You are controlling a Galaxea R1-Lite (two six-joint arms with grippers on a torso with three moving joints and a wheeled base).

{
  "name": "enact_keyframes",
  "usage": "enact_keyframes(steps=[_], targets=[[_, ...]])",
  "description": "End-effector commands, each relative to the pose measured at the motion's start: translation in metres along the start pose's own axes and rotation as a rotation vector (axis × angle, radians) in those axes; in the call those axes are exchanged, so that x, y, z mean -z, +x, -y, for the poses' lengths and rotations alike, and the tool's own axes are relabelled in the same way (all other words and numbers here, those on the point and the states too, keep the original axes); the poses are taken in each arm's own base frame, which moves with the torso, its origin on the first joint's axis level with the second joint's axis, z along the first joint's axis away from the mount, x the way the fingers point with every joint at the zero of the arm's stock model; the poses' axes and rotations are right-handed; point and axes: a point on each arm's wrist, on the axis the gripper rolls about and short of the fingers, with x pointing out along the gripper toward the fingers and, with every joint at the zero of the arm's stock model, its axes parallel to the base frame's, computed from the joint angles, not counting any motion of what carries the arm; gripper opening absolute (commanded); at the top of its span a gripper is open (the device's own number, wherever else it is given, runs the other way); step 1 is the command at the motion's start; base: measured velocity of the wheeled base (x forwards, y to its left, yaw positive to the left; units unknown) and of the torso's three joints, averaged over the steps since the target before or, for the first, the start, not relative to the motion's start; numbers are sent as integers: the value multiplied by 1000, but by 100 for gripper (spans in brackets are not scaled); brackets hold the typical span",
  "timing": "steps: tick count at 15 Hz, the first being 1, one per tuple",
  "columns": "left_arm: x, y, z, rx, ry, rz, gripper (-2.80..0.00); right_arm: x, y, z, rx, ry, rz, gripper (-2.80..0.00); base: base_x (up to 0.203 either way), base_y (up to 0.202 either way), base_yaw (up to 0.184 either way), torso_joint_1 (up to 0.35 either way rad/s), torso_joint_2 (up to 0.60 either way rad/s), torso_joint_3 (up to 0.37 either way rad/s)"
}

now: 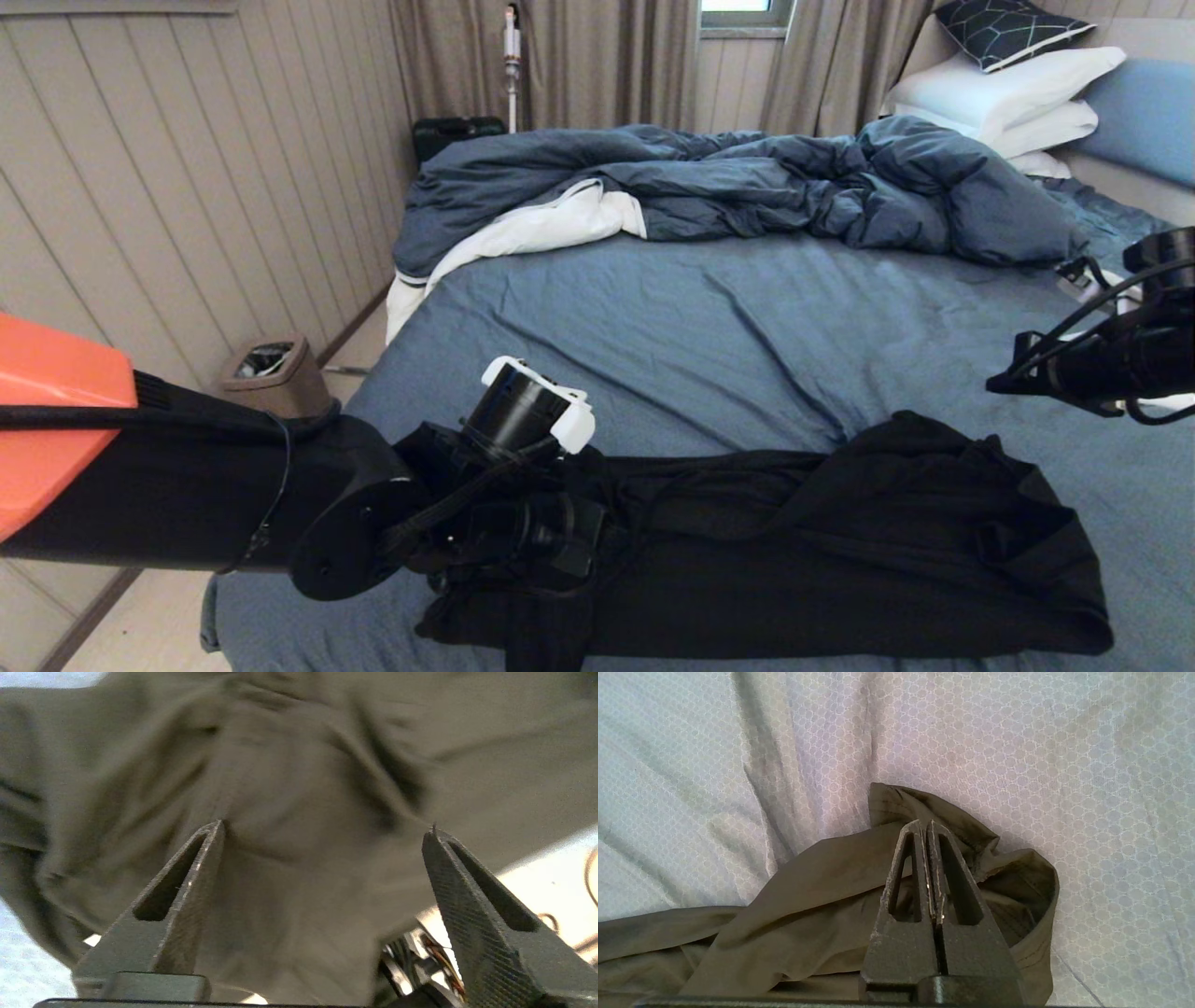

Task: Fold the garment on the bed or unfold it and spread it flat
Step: Unford the black T-shirt

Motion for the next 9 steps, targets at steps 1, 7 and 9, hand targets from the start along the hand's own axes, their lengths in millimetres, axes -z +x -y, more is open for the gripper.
enact_keyframes(steps=[1,7,9], targets=[[3,7,-6,-19,-11,-21,-280,0,2,0,-2,1,-5,-280,0,0,0,0,0,0],[-3,3,-6,-1,-22,0,-280,1,5,1,-2,4,-12,-280,0,0,0,0,0,0],[-13,0,-3,31,-22,29,-280,1,6,2,-1,5,-12,-280,0,0,0,0,0,0]])
